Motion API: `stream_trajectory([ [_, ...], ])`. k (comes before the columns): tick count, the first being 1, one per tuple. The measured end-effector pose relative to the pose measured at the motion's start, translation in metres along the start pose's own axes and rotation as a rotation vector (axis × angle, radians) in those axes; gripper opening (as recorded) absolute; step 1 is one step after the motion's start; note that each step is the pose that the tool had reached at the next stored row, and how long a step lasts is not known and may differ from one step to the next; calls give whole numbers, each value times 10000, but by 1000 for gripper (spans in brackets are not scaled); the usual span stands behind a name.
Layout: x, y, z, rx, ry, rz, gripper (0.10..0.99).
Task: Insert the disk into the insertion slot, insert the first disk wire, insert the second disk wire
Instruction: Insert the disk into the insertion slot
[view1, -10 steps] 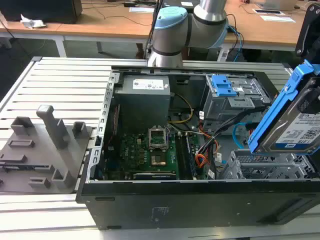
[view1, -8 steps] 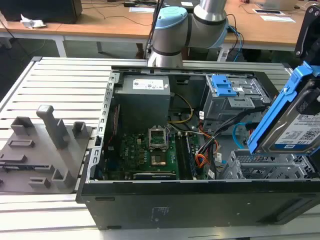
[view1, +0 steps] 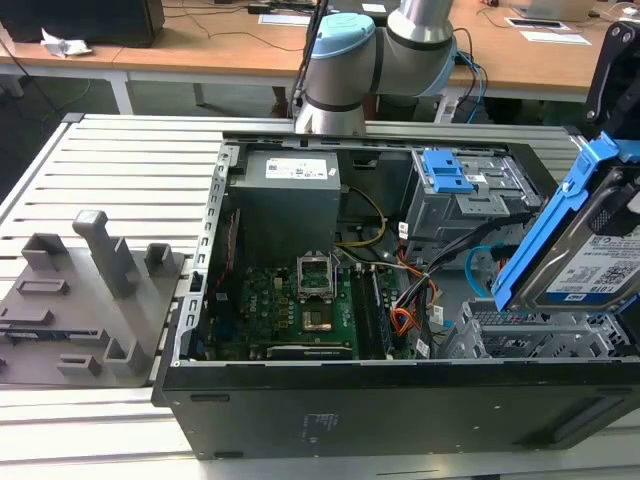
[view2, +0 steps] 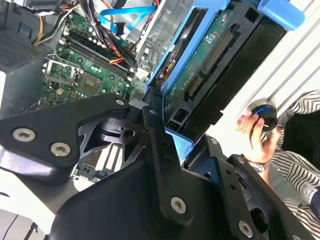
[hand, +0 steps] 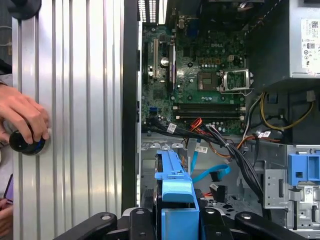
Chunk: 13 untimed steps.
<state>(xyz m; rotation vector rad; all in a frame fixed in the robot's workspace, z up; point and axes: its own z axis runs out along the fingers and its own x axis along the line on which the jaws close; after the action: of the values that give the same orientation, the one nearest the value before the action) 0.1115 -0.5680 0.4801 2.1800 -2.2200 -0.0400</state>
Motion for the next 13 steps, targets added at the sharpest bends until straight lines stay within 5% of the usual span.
stream_trajectory([
  [8, -30, -5, 84, 1, 0, 0, 369],
  [13, -236, -1, 84, 1, 0, 0, 369],
])
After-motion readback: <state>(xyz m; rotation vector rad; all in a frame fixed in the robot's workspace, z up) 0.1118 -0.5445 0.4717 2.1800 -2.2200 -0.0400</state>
